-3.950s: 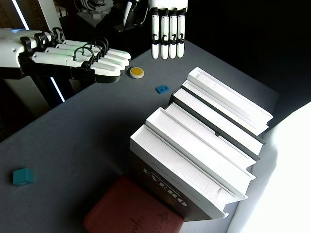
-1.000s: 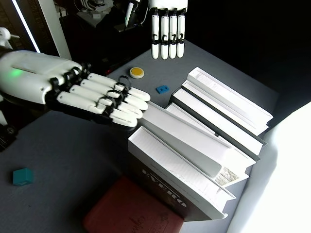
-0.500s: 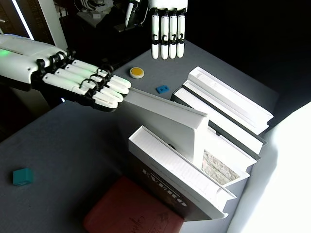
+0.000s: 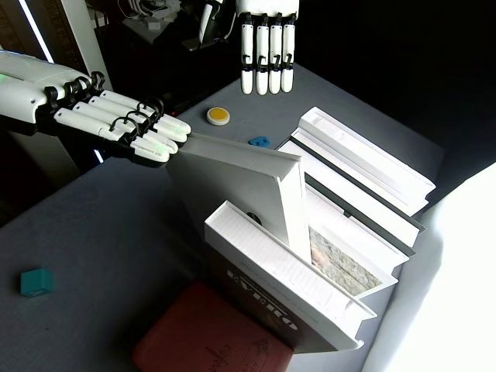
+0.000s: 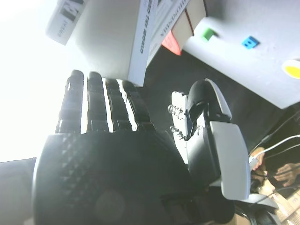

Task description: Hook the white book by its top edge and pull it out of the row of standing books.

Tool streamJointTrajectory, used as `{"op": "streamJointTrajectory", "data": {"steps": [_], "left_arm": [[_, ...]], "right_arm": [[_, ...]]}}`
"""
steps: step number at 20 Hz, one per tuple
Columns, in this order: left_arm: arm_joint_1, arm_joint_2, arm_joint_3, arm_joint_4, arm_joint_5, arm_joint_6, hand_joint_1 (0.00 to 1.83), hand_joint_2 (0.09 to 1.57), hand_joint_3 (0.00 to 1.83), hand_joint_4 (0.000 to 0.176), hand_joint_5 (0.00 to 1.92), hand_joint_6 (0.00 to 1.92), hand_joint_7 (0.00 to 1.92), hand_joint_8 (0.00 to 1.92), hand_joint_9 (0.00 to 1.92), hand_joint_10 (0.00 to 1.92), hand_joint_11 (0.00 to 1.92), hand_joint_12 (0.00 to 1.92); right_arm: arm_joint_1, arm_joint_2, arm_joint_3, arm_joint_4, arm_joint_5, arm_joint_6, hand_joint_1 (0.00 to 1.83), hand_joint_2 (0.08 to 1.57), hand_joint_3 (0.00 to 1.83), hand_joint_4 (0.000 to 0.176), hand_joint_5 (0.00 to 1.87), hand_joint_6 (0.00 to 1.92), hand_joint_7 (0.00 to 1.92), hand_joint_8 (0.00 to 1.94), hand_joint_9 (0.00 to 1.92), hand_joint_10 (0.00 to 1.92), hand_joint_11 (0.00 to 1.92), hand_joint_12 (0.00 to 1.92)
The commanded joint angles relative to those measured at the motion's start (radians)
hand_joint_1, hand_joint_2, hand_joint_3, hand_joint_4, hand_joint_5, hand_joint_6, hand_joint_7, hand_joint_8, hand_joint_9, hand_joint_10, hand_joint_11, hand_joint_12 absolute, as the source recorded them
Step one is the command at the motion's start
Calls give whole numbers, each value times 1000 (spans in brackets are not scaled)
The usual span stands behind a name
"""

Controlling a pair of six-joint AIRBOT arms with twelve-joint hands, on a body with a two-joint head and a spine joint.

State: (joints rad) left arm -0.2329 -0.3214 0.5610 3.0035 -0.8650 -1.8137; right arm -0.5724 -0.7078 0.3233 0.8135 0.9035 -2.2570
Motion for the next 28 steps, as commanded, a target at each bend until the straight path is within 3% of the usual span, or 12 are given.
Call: {"op": "streamJointTrajectory", "data": {"steps": [1,13,17,28], "left_arm": [[-9,0,0,8,86,1,0,1233,2,0,25,6,0,0,0,0,0,0],[-9,0,-2,8,86,2,0,1235,1,0,17,2,0,0,0,0,0,0],[-9,0,-2,8,86,2,0,1241,4,0,13,5,0,0,0,0,0,0],[-9,0,3,8,86,2,0,1243,4,0,10,1,0,0,0,0,0,0]], "right_arm": [[-2,2,-4,-8,29,-9,181,1273,0,0,60,6,31,5,0,0,0,0],[-60,-3,-1,28,-27,-25,117,1292,2,0,46,1,19,1,0,0,0,0],[-61,-17,22,108,-62,-59,98,1301,5,0,31,0,7,0,0,0,0,0],[-62,-19,-1,109,-55,-78,141,1292,0,0,67,7,45,4,0,0,0,0]]}}
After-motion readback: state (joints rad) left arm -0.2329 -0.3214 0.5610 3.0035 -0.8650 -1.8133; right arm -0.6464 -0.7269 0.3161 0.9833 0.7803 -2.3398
